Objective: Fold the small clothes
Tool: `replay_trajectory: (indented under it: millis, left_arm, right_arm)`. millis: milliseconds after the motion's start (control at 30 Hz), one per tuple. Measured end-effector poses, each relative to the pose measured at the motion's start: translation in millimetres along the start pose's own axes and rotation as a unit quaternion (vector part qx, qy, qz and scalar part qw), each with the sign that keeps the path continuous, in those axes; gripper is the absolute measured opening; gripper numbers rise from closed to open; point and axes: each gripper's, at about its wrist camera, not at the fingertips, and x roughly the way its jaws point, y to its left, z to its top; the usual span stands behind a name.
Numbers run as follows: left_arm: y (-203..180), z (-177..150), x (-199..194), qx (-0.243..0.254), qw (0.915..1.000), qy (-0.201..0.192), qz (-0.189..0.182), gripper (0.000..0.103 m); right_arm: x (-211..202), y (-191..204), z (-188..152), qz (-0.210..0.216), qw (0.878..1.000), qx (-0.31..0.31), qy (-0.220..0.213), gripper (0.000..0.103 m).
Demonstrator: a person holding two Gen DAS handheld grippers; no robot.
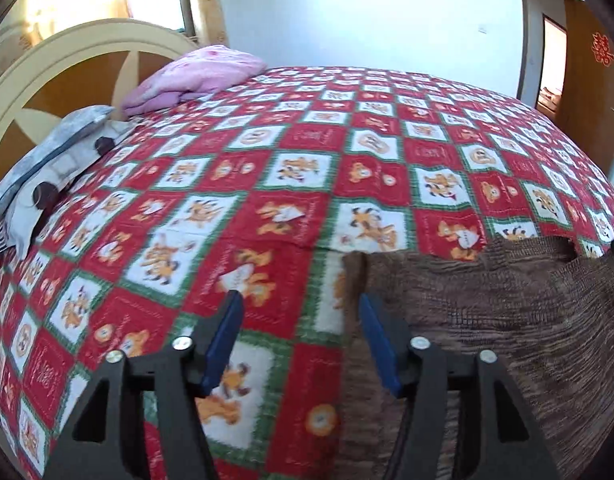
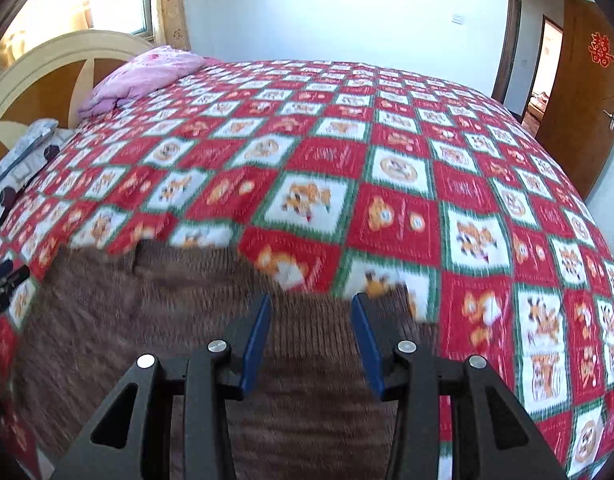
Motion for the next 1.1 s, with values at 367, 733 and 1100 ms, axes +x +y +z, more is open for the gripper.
replay_trajectory:
  millis: [367,733,1100]
  left_arm:
    - [-2,-77,-43,0.013,0.9972,0.037,-0.063,0.064]
    - [-23,-120,-66,0.023,0.9871,0.047,-0.151,0.044]
    - [-22,-124,-58,0.026,0.9881,0.036,-0.148,0.014]
  right_arm:
    - [-66,-57,-104,0.045,0.996,0.071,0.031,0.044]
    - [-93,-80,-155,0.086,0.987,0.129,0.029,0.044]
    - [-109,-51,-167,0.094,0.993,0.072,0.001,0.007]
